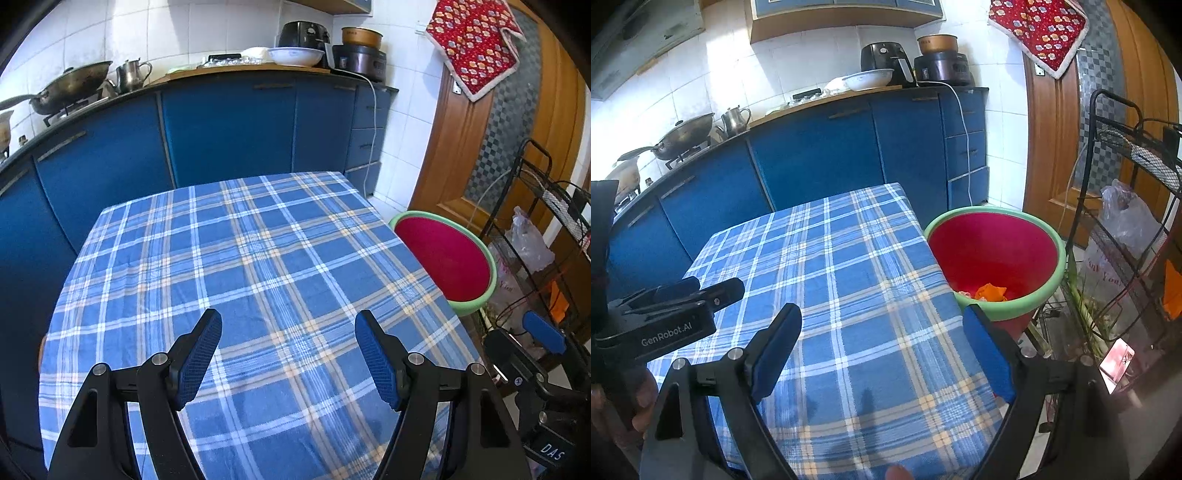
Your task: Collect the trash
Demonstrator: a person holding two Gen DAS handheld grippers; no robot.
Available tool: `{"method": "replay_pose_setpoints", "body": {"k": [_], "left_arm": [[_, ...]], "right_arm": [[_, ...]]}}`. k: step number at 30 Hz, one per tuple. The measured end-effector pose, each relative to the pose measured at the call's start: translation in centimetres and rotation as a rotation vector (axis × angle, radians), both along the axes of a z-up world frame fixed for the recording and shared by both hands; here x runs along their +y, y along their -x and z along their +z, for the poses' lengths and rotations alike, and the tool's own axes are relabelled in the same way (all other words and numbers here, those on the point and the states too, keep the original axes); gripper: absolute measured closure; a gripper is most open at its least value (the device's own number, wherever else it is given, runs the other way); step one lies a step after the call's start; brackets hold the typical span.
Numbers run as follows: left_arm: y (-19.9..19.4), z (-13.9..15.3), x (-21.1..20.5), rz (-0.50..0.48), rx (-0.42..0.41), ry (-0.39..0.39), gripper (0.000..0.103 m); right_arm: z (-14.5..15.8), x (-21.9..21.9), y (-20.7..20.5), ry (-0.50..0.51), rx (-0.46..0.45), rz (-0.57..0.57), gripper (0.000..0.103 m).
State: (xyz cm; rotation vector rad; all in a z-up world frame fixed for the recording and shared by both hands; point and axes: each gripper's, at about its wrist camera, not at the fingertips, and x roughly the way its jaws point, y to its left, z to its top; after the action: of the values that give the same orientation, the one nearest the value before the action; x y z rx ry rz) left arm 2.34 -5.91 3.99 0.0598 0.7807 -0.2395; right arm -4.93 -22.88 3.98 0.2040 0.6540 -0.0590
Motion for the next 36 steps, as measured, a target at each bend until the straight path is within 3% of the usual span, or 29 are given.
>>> {"method": "replay_pose_setpoints", "body": {"k": [36], "left_arm": [[0.47,0.19,-0.15,0.012,-0.01,0.0,0.027]], "right_arm": [[-0.28,-0.27,0.17,-0.018,0.013,-0.007,0.014]]}}
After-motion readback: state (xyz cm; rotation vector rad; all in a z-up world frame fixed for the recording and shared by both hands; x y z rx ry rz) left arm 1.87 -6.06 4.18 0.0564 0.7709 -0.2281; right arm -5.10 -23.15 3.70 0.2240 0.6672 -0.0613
